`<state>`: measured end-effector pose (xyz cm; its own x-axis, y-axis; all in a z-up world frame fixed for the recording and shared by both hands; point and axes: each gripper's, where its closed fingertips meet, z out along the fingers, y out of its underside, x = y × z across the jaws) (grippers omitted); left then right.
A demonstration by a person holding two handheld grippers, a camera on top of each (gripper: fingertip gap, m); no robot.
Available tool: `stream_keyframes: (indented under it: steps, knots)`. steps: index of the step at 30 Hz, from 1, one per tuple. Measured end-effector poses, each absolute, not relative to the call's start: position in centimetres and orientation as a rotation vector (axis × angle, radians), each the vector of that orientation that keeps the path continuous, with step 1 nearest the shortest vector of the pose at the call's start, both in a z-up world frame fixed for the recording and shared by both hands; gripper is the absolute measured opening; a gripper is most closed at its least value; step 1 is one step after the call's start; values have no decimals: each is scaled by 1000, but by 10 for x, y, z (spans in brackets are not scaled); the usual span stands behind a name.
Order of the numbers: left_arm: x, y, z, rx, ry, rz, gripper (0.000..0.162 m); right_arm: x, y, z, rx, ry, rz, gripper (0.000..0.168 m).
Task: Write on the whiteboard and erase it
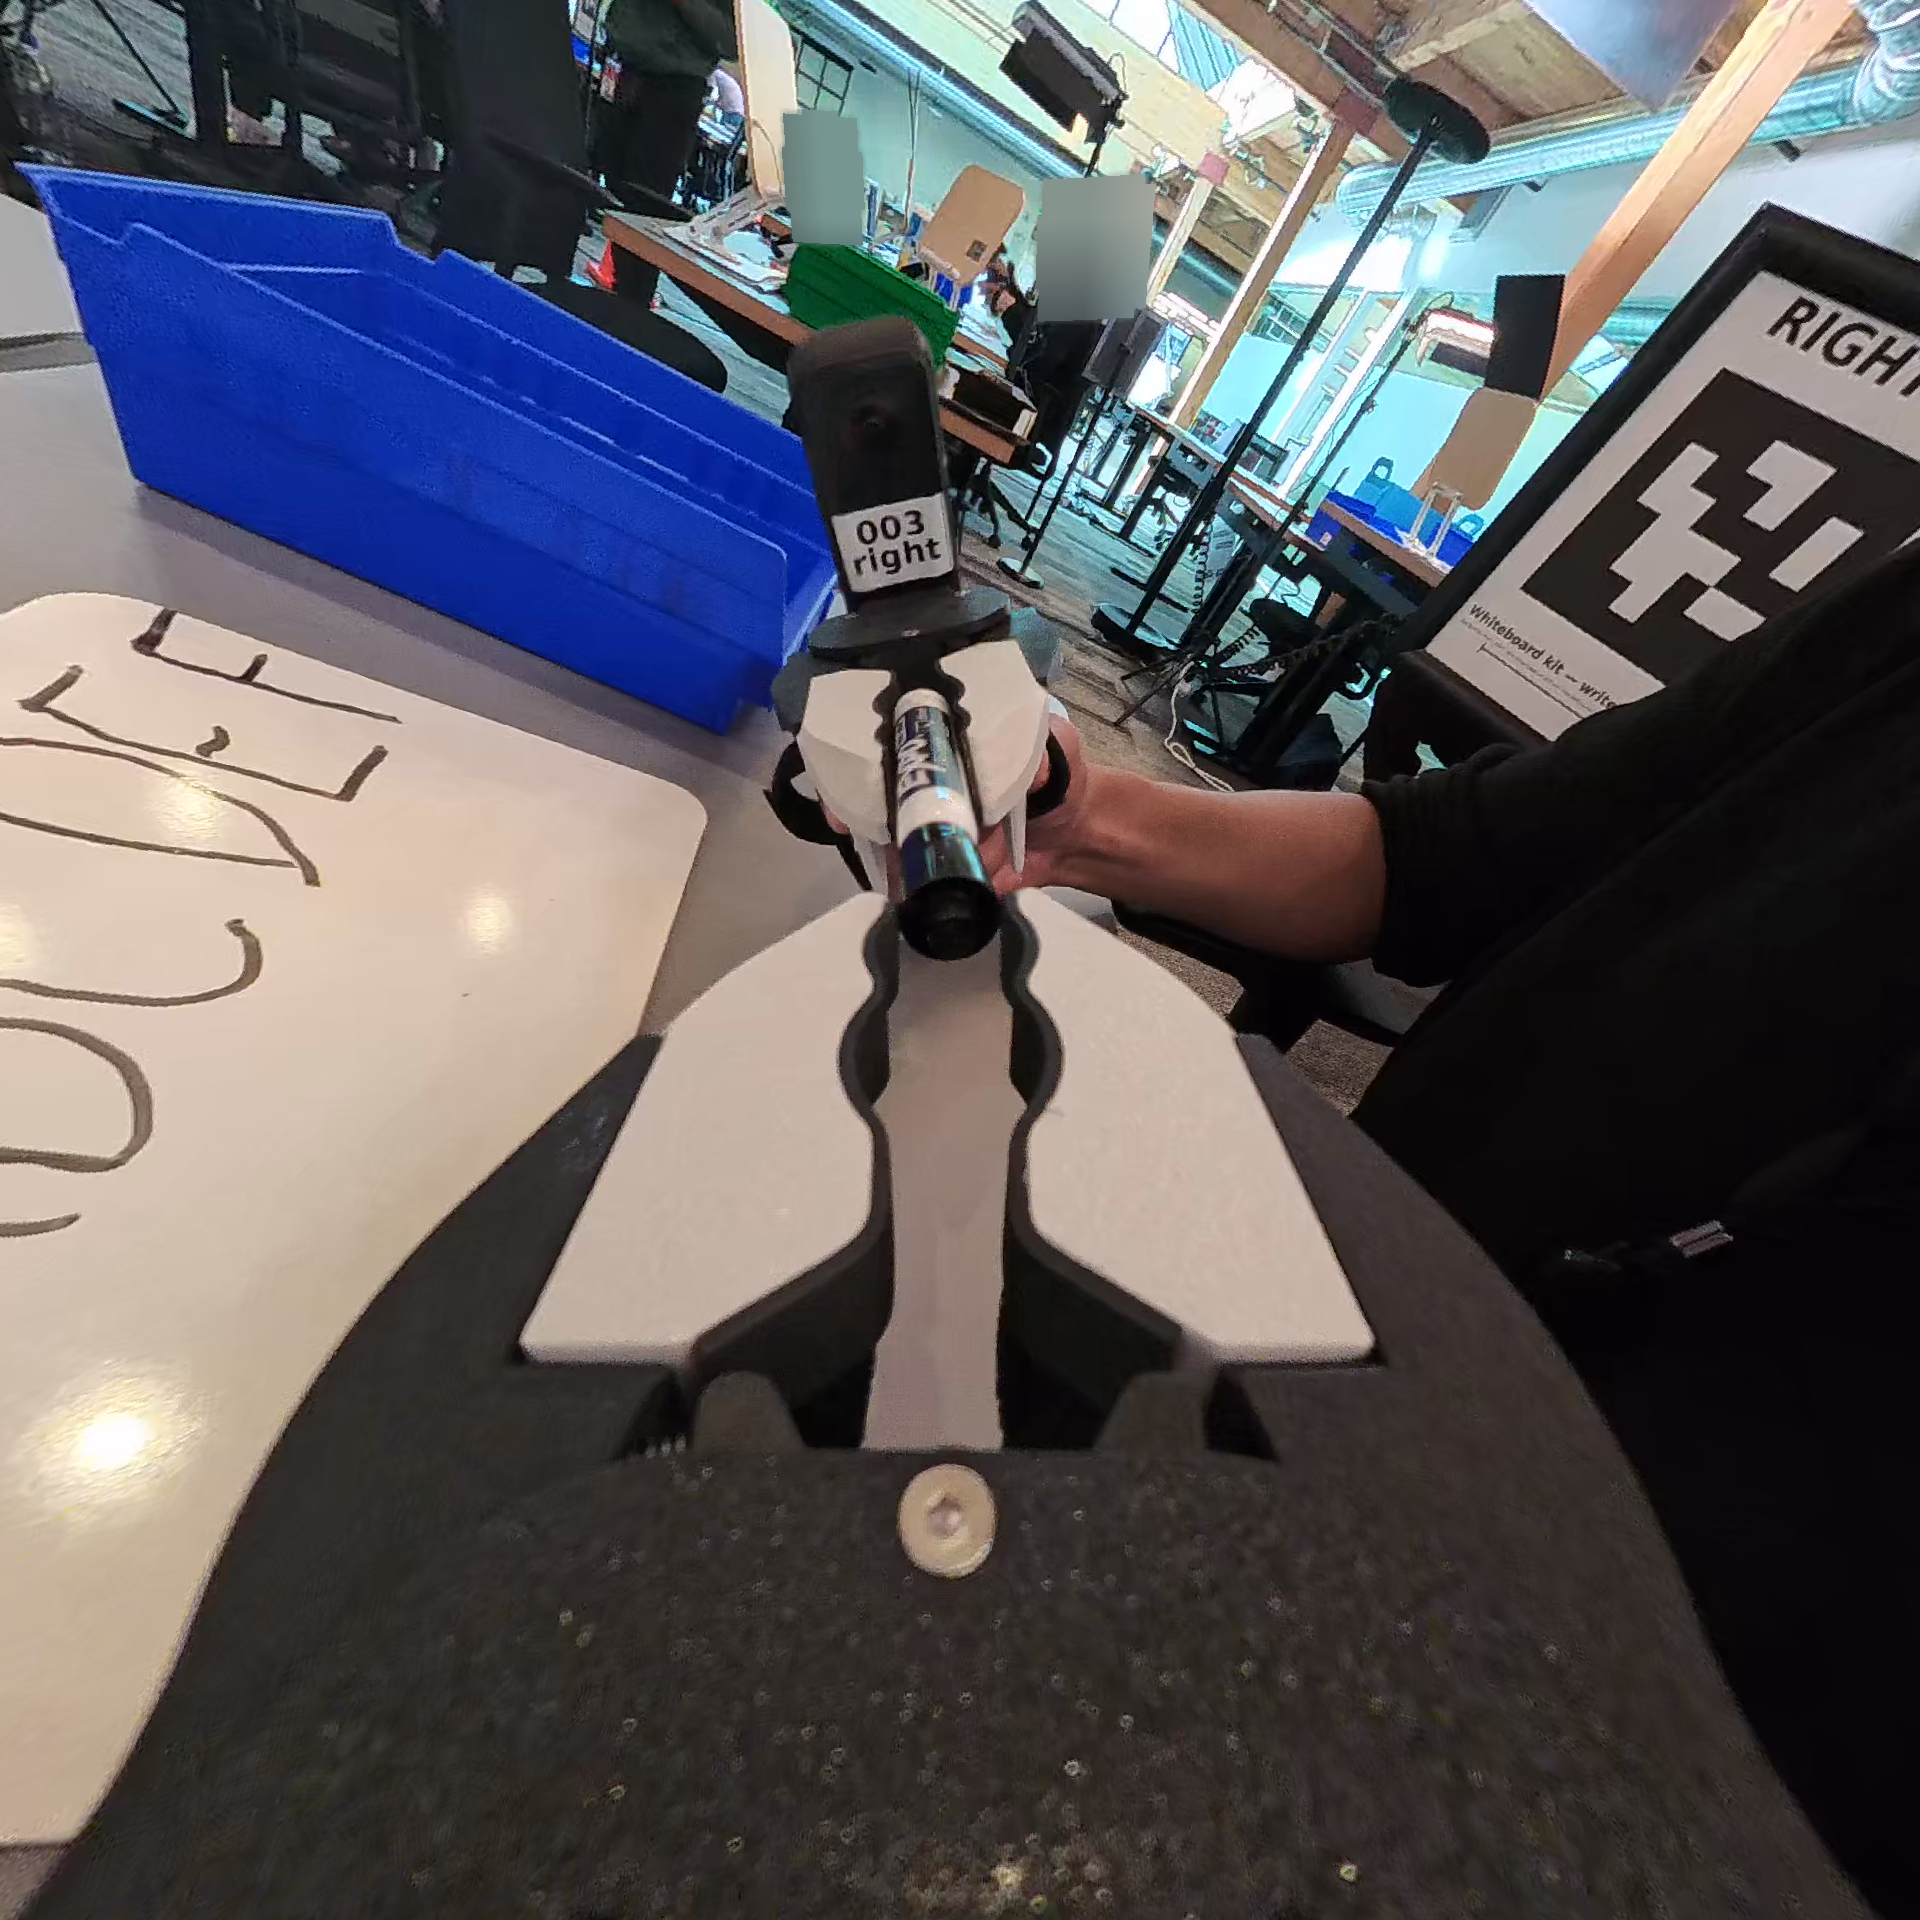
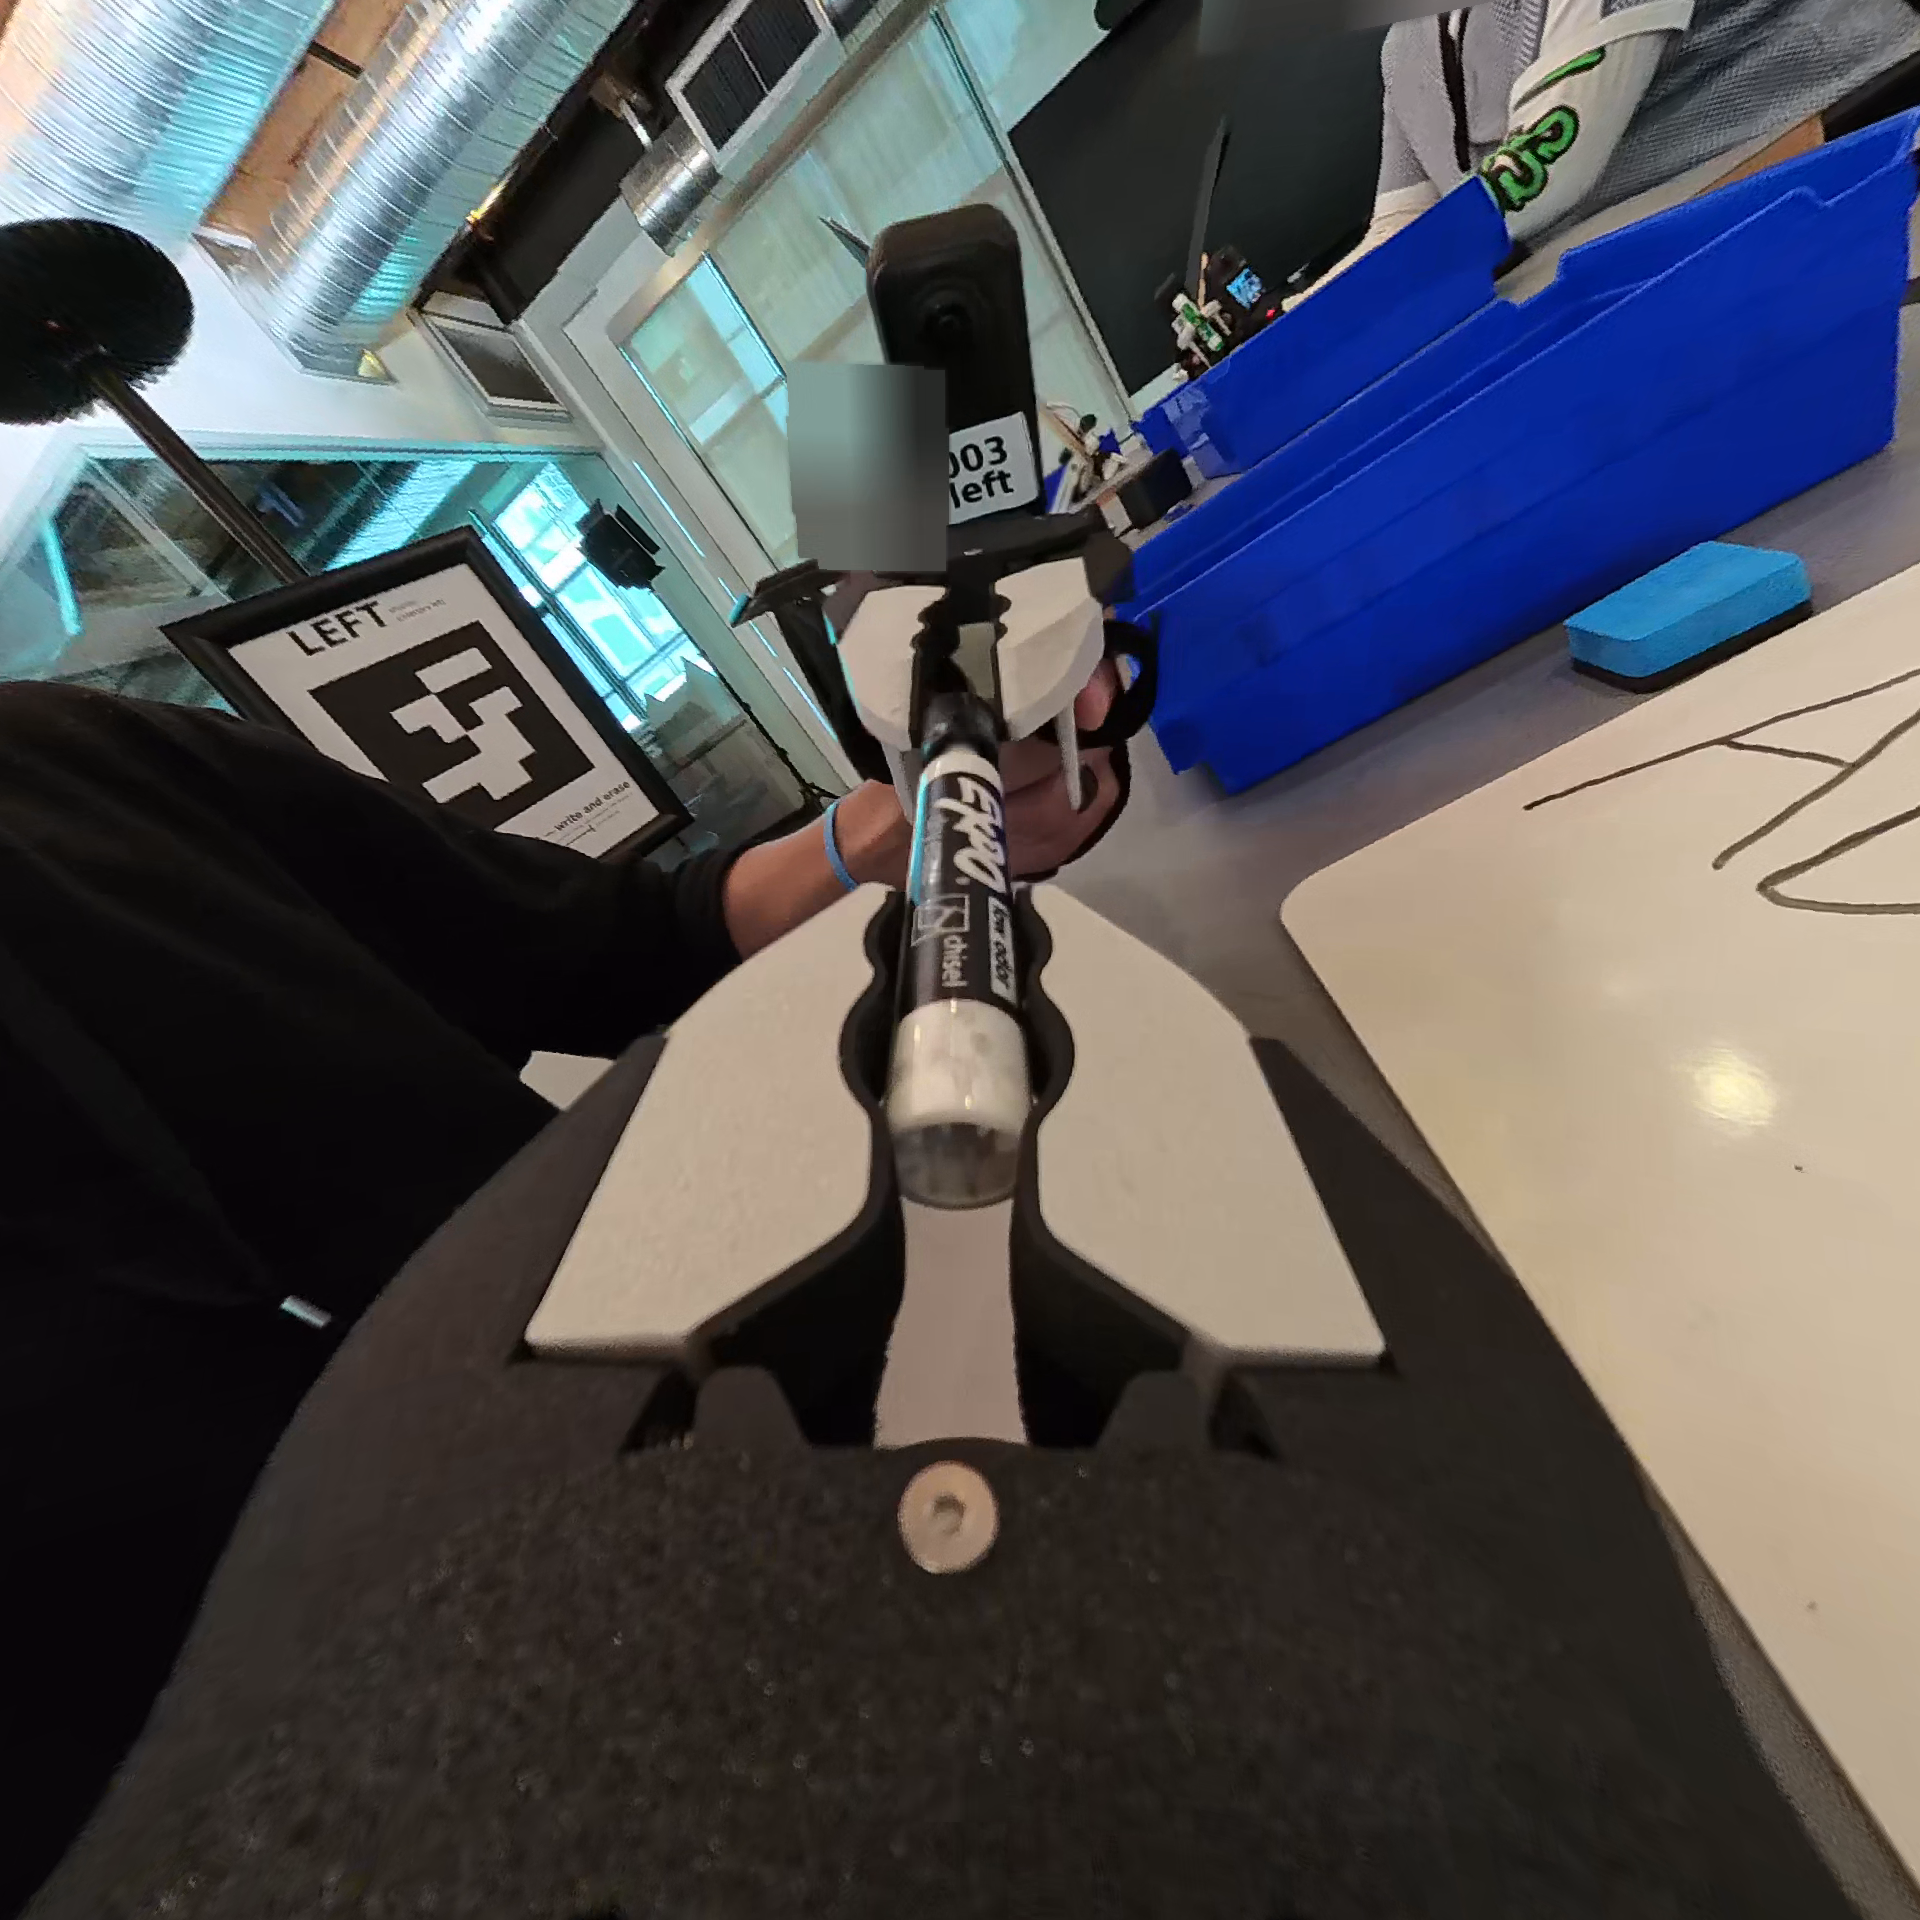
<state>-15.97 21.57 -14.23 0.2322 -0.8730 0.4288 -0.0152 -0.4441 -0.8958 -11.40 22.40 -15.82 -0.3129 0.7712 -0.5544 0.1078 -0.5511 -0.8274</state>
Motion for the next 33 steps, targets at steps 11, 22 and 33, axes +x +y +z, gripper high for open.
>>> stream_keyframes:
  steps: [11, 22, 33]
  knots:
    - [-159, 214, -135, -1655, 816, -1355, 18, -113, 222, -153, -1443, -1095, 1982, 19]
    - [-158, 212, -132, -1641, 821, -1359, 18, -110, 221, -152, -1435, -1087, 2022, 19]
    - [-158, 210, -153, -1745, 919, -1308, 17, -114, 218, -167, -1492, -1182, 1917, 19]
